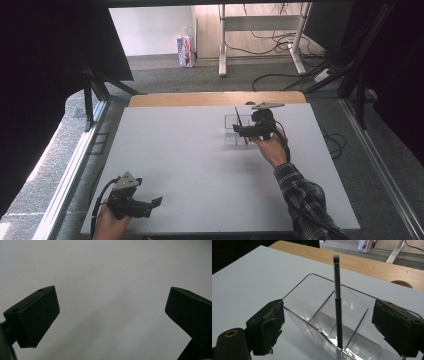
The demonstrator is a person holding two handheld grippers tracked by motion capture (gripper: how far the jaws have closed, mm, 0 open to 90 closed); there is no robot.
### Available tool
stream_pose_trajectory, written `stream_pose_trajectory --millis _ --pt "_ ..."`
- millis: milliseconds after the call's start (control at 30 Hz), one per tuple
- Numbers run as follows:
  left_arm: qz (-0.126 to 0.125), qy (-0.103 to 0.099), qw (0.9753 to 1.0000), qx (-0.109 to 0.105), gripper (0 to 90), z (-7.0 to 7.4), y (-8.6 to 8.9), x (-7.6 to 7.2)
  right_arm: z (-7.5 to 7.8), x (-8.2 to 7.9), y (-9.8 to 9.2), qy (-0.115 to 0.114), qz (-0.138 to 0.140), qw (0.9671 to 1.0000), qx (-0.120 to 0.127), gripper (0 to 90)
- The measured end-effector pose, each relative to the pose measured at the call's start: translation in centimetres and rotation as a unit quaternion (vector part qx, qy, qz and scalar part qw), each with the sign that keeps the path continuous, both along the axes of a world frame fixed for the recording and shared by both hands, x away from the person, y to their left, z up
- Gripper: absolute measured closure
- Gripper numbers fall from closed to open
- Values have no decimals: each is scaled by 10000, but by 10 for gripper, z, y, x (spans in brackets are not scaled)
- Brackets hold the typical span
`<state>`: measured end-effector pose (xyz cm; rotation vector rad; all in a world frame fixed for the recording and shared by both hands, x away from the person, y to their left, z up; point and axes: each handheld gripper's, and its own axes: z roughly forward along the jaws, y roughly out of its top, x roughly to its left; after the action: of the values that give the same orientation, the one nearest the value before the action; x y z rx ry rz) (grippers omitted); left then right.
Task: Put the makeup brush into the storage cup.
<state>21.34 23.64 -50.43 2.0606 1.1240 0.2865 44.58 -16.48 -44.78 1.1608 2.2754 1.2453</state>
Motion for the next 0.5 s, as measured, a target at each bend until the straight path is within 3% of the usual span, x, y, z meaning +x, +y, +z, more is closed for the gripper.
stream_pose_trajectory --millis 500 --pt "-2 -6 10000 1 0 0 0 0 5 -11 0 154 234 9996 -24 54"
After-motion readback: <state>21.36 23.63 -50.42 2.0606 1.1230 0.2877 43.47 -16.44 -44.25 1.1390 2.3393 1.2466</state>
